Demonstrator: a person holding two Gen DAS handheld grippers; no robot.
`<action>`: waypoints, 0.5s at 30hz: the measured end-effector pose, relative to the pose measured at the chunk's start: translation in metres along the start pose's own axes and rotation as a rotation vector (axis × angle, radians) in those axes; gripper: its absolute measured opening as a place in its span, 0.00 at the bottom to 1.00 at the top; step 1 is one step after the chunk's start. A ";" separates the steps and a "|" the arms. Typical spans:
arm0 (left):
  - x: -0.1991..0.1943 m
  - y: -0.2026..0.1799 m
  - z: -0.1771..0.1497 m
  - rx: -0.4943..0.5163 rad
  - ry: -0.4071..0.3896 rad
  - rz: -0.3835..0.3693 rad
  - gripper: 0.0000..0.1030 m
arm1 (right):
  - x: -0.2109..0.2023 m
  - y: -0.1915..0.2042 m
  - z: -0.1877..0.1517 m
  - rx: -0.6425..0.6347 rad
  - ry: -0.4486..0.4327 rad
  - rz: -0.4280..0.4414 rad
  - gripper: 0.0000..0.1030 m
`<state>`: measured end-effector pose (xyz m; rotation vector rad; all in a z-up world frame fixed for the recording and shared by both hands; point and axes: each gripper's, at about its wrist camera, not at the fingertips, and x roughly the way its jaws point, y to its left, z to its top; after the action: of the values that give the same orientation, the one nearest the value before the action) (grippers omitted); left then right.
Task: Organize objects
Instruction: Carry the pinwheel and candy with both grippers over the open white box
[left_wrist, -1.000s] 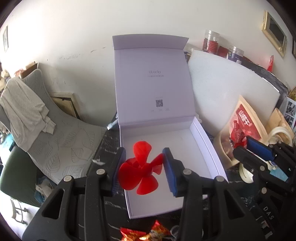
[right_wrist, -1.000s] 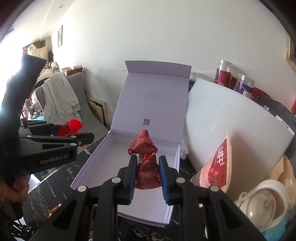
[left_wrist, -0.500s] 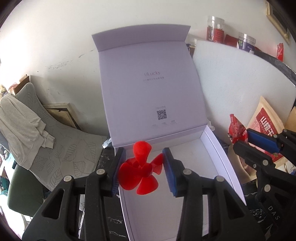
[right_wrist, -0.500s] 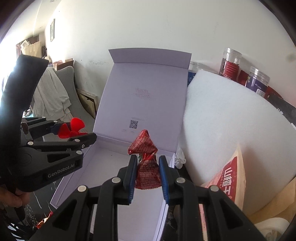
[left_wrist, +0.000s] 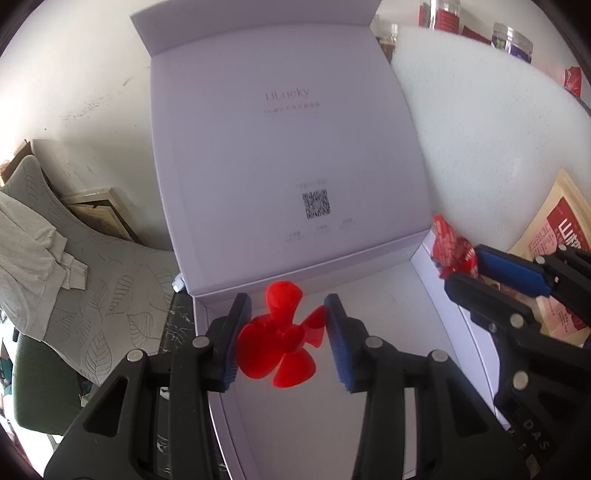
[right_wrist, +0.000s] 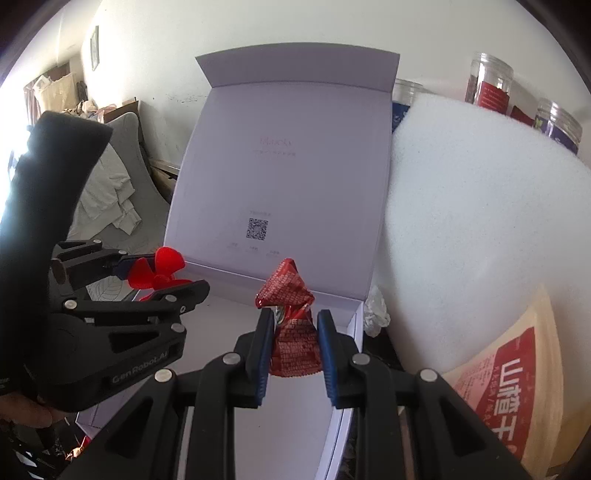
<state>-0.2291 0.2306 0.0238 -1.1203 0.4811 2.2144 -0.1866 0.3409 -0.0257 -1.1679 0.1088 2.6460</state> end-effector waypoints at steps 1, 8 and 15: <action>0.004 0.000 0.000 0.001 0.010 -0.005 0.39 | 0.004 -0.001 -0.001 0.005 0.003 -0.006 0.22; 0.026 -0.002 0.000 0.003 0.048 -0.007 0.39 | 0.029 -0.003 -0.002 -0.012 0.052 -0.005 0.23; 0.042 -0.008 0.001 0.012 0.077 -0.008 0.39 | 0.048 -0.002 -0.008 -0.013 0.103 -0.014 0.23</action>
<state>-0.2434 0.2517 -0.0101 -1.2024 0.5206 2.1646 -0.2118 0.3513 -0.0663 -1.3043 0.1014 2.5786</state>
